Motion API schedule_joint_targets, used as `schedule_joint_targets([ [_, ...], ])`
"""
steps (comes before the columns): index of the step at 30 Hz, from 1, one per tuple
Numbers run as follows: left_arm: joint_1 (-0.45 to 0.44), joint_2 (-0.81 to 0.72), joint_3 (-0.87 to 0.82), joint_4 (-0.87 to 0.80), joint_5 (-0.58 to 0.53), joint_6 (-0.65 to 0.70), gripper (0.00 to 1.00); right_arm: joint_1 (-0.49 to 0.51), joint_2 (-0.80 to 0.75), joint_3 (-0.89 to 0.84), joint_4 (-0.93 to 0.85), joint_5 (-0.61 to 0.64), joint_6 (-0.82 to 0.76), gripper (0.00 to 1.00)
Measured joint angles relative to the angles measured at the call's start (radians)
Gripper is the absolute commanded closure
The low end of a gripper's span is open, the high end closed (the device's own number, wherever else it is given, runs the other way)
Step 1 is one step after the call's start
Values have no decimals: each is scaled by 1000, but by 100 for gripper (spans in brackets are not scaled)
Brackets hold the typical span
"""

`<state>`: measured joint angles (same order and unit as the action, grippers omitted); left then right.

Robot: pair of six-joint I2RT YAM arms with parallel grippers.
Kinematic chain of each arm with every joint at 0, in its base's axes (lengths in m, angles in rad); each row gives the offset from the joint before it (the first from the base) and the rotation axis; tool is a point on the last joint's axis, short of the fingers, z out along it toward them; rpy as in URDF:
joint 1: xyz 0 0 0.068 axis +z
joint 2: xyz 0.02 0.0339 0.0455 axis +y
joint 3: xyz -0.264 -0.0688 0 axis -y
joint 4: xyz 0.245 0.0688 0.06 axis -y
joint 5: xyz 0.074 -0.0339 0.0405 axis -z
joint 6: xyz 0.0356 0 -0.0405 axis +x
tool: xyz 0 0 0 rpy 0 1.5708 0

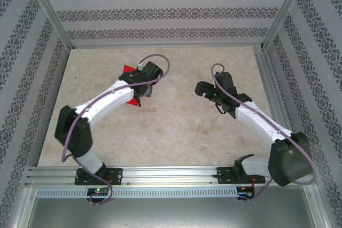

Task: Fold a paper plane with a square sheet of paper (pick it up from the middle)
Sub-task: Turn over the paper at the center of the table.

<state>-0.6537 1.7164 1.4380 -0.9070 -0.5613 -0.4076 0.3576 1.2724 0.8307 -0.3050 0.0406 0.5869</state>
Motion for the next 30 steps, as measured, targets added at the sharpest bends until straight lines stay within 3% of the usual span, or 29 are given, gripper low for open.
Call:
schedule_joint_targets([
  [6,-83,298,153,-127,-194,-8,92,-34,-50,-52,29,3,26,6],
  [12,-156,467,237,-172,-236,-28,88,-54,-50,-59,28,2,43,7],
  [30,-192,515,247,-112,17,-42,56,-79,-29,-61,29,-40,70,8],
])
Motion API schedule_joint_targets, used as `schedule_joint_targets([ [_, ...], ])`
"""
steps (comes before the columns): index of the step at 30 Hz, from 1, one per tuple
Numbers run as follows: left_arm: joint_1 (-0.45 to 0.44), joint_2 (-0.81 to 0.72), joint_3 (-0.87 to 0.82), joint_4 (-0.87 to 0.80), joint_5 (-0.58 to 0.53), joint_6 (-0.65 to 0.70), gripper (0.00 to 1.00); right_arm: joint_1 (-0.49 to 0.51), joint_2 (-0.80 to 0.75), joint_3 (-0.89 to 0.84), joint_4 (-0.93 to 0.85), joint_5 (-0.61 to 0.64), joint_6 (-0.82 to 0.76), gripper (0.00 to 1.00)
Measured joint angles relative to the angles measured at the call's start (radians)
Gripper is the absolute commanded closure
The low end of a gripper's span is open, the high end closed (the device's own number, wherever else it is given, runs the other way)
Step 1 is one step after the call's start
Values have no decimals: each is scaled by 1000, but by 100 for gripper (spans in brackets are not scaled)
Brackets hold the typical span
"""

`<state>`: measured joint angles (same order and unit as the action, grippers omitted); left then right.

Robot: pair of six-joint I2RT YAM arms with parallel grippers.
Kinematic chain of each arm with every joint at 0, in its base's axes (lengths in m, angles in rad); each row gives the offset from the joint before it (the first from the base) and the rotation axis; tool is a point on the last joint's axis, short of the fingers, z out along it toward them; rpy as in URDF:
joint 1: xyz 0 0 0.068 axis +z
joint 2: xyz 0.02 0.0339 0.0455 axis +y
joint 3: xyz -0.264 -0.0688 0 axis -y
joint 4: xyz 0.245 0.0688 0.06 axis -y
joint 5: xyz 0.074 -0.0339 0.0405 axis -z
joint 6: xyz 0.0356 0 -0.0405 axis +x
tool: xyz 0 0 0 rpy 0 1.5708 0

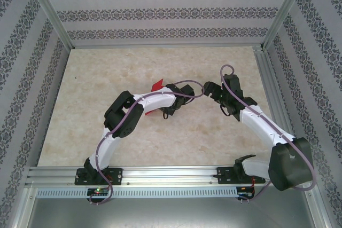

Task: Fold a paper plane with a square sheet of paper (pick it up from the middle)
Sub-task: Turn over the paper at the center of the table, then third fold the triangle at the center of the table.

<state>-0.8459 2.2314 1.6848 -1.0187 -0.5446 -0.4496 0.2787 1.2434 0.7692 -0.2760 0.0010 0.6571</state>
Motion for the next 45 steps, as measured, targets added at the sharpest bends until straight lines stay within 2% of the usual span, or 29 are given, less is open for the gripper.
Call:
schedule_joint_targets([
  [4,-1,-65,-19,16,85,1,45,0,19,0,7,-41,0,8],
  [10,4,-302,-101,113,254,5,35,18,78,0,47,-140,0,5],
  [14,38,-435,-197,215,360,0,30,93,132,0,96,-205,8,5],
  [18,128,-523,-333,300,439,-28,26,179,213,7,160,-267,53,7],
  [25,349,-642,-592,422,579,-123,27,320,406,80,271,-360,190,21],
  [29,424,-664,-674,479,647,-168,28,372,469,109,308,-375,267,29],
  [35,453,-665,-699,528,702,-196,26,401,526,131,351,-385,355,42],
  [45,473,-676,-725,563,728,-216,22,422,603,152,431,-400,422,52],
])
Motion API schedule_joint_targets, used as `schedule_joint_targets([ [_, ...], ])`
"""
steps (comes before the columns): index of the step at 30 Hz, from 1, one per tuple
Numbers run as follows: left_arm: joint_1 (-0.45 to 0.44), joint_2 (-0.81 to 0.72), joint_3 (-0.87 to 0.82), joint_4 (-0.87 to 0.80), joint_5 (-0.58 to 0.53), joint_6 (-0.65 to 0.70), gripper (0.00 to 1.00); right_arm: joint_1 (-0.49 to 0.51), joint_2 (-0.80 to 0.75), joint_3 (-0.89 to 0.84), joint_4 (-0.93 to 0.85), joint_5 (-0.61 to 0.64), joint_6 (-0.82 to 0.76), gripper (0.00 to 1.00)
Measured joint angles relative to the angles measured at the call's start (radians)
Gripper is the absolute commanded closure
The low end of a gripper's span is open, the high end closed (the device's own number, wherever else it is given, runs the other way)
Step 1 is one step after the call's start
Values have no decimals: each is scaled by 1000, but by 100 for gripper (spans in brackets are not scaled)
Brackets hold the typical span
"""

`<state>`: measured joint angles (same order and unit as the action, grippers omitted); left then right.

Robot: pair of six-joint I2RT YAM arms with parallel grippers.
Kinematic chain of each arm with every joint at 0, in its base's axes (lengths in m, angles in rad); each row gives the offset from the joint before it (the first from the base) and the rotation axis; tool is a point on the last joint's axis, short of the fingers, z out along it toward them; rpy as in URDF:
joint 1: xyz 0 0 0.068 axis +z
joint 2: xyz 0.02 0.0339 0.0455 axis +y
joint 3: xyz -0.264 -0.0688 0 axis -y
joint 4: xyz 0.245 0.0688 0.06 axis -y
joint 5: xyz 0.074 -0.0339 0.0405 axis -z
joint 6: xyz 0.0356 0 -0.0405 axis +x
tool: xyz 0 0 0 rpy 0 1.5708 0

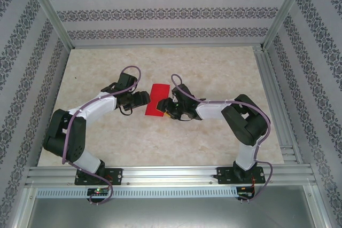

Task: Fold a paper plane with a square sheet of paper (pick it up from the middle)
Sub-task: Third fold the triangle at the center of the table.

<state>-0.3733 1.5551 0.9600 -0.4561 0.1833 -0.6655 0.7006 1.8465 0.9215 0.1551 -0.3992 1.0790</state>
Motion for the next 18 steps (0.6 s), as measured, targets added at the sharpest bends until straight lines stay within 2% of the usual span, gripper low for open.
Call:
schedule_joint_targets([
  [4,0,-4,0,7,8,-3,18,0,18,0,16,-4,11,65],
  [6,0,-4,0,8,11,-3,17,0,23,0,21,-6,18,77],
  [8,0,-4,0,8,14,-2,16,0,24,0,24,-6,17,84],
  [11,0,-4,0,16,22,2,8,-3,21,0,14,-6,-3,92],
  [15,-3,-2,0,49,48,6,7,-18,-1,0,-27,-18,-36,97],
  [18,-9,14,0,95,93,8,13,-42,-34,0,-77,-44,-81,97],
])
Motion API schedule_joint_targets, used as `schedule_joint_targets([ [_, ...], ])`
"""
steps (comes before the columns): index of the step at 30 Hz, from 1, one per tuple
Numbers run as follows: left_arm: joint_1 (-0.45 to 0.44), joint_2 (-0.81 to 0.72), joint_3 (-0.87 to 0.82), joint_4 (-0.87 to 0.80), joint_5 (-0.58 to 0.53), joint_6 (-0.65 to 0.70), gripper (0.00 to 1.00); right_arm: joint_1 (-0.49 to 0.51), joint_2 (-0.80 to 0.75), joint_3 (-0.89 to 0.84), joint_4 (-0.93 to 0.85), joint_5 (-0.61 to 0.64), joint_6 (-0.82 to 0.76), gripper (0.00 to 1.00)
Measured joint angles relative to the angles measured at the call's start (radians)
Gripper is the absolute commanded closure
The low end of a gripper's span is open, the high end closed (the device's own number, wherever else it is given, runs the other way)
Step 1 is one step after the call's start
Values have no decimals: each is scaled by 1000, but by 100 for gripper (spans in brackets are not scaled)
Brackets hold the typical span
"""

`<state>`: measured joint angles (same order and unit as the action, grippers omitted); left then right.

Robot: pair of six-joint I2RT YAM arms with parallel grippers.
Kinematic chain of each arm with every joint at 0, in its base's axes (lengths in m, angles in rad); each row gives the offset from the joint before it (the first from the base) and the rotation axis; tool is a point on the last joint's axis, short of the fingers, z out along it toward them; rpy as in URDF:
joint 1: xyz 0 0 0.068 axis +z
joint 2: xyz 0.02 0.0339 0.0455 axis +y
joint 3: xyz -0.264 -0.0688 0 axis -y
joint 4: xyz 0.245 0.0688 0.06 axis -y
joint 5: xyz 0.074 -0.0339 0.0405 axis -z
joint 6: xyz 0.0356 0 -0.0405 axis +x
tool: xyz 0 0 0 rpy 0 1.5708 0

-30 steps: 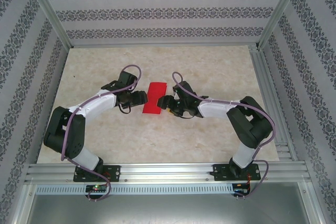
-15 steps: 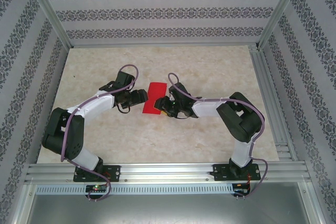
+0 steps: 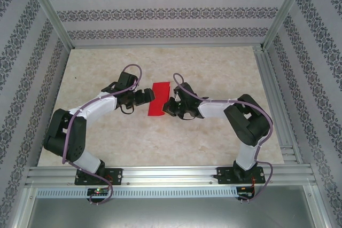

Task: Fold a paper plane with a square sheet of paper (pick it up from the middle)
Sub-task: Third fold the triangle at the center of the table.

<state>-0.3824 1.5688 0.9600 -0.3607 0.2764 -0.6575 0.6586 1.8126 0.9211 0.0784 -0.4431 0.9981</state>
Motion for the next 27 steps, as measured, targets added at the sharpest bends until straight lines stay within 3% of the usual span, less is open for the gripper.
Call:
schedule_joint_targets([
  [10,-53,166,24,161,173,-8,47,-22,-52,-1,-185,-95,-137,96],
  [15,-58,227,55,198,206,-16,59,-27,-54,-27,-200,-113,-152,88],
  [21,-60,294,78,195,203,-21,64,-33,-54,-83,-134,-113,-87,75],
  [27,-68,308,78,184,184,-21,66,-32,-82,-151,-54,-113,-14,74],
])
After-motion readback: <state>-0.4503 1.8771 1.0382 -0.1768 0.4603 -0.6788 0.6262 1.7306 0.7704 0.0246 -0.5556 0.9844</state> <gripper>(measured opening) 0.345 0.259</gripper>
